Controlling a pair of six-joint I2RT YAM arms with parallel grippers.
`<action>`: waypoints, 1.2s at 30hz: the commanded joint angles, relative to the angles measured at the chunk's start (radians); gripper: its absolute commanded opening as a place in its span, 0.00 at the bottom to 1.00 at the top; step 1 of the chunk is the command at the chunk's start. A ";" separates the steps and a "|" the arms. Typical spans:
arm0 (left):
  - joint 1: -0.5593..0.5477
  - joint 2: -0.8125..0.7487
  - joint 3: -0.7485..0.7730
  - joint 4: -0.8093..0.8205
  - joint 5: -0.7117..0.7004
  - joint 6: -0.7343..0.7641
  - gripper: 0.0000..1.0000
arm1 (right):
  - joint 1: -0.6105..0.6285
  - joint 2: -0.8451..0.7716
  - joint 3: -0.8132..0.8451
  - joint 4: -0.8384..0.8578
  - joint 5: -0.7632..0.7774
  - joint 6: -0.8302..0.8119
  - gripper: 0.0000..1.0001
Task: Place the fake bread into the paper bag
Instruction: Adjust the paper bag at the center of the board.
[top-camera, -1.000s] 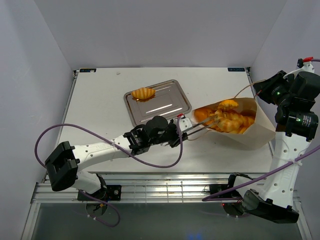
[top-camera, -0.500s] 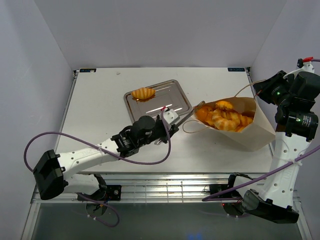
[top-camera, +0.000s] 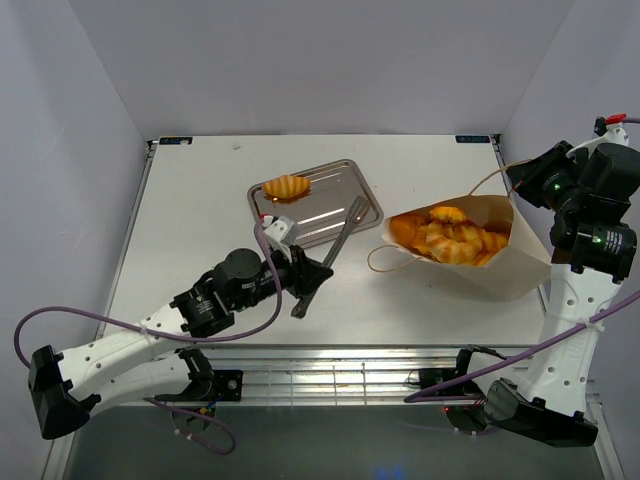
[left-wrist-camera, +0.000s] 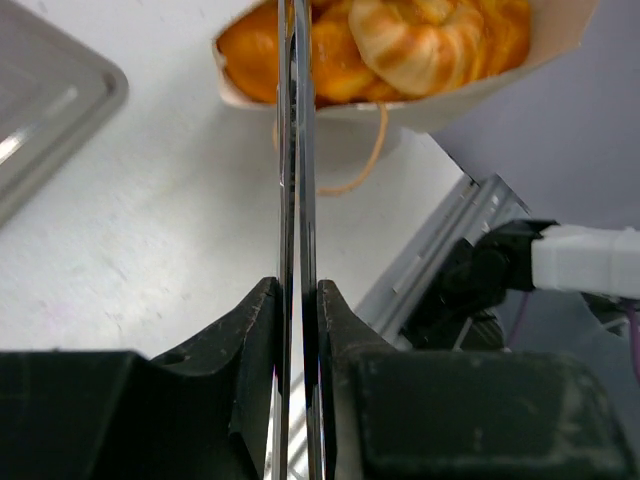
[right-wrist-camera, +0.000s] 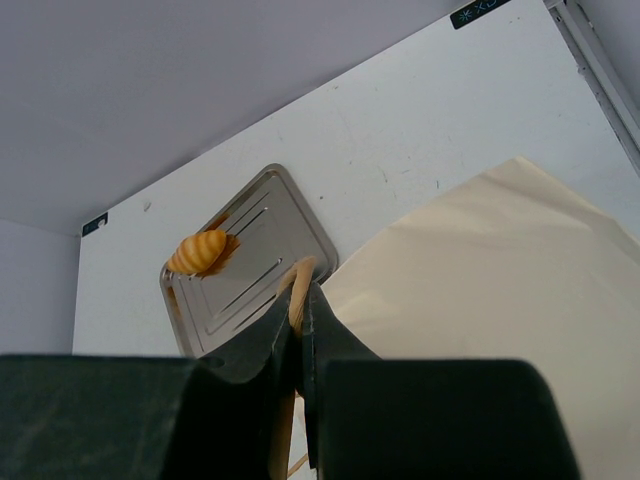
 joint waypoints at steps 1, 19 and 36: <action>-0.001 -0.080 -0.041 -0.129 0.130 -0.203 0.04 | -0.001 -0.017 0.070 0.092 -0.009 -0.015 0.08; 0.016 -0.248 -0.179 -0.245 0.409 -0.522 0.45 | -0.001 -0.027 0.064 0.094 -0.025 -0.012 0.08; 0.139 -0.240 -0.246 -0.037 0.556 -0.622 0.50 | -0.001 -0.015 0.087 0.081 -0.014 -0.026 0.08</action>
